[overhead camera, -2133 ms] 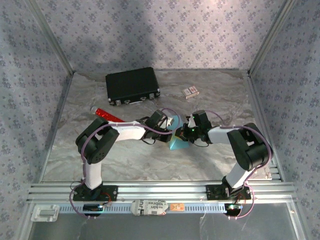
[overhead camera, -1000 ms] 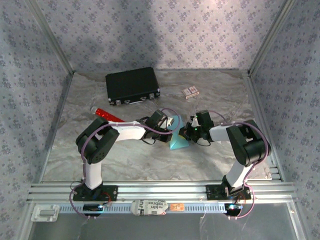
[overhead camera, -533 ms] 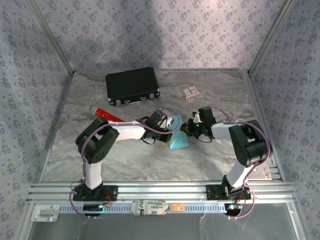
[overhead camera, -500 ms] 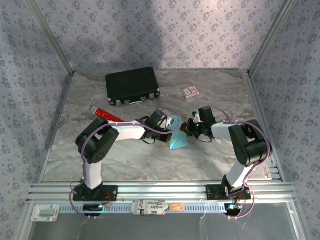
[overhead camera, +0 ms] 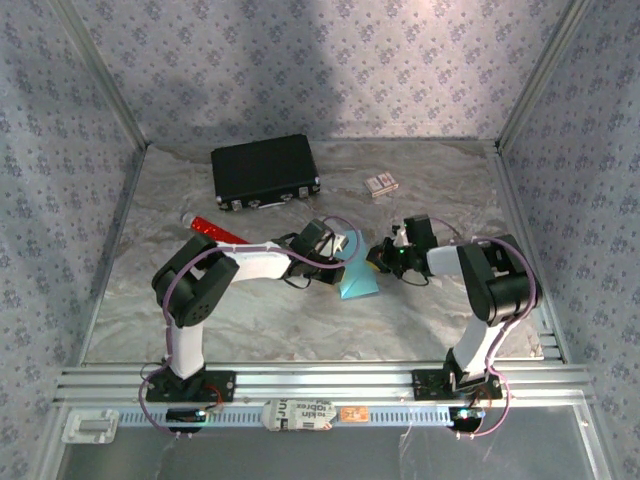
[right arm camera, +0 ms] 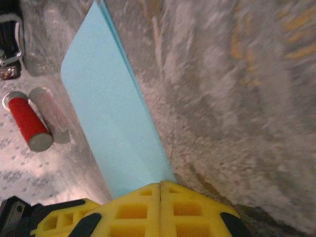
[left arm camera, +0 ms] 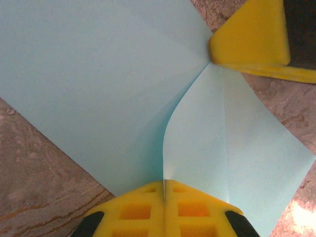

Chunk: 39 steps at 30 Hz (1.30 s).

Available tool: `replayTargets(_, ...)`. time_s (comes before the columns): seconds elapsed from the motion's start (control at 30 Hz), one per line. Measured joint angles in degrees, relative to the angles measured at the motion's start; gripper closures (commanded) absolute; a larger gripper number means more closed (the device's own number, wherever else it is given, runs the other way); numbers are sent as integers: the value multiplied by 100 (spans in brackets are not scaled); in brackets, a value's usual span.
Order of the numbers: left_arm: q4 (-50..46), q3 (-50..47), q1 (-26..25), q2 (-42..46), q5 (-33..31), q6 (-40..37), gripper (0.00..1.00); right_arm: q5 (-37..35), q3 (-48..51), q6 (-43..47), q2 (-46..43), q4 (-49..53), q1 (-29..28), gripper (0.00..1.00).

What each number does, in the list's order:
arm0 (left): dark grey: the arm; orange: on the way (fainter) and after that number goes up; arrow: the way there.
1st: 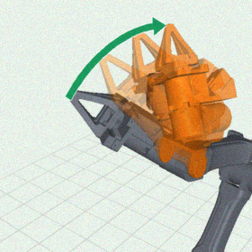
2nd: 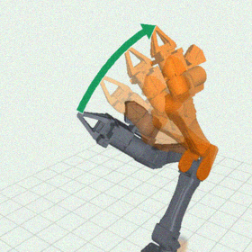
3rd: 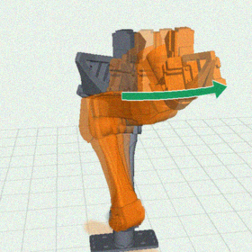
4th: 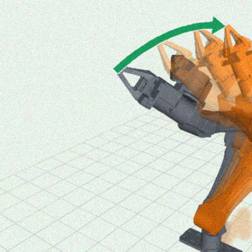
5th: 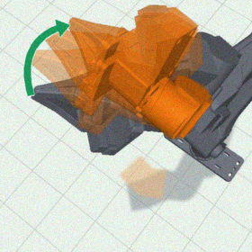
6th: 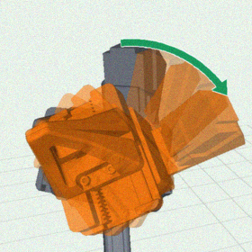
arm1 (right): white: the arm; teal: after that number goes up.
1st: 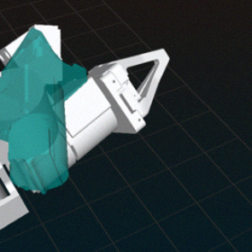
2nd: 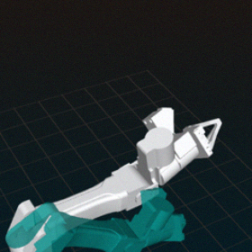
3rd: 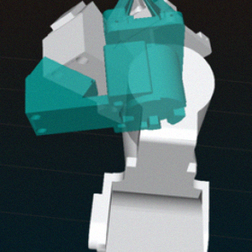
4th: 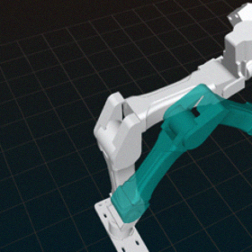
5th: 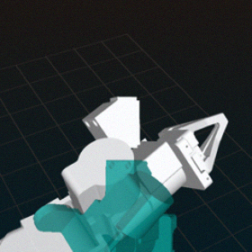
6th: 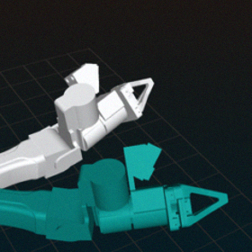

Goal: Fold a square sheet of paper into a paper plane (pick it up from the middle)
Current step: Fold the triangle a second time at the center of the table.

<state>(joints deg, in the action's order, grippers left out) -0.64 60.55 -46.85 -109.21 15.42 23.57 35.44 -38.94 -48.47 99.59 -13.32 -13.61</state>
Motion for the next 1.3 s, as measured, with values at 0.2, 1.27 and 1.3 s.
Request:
replayTargets(0.2,0,0,0,0,2,-17,96,-334,-59,50,-326,350,42,96)
replayTargets(1.27,-44,13,35,39,35,155,69,-162,354,-46,-297,-63,-732,98)
replayTargets(1.3,-111,20,37,85,-4,197,66,-181,356,-52,-306,-61,-743,98)
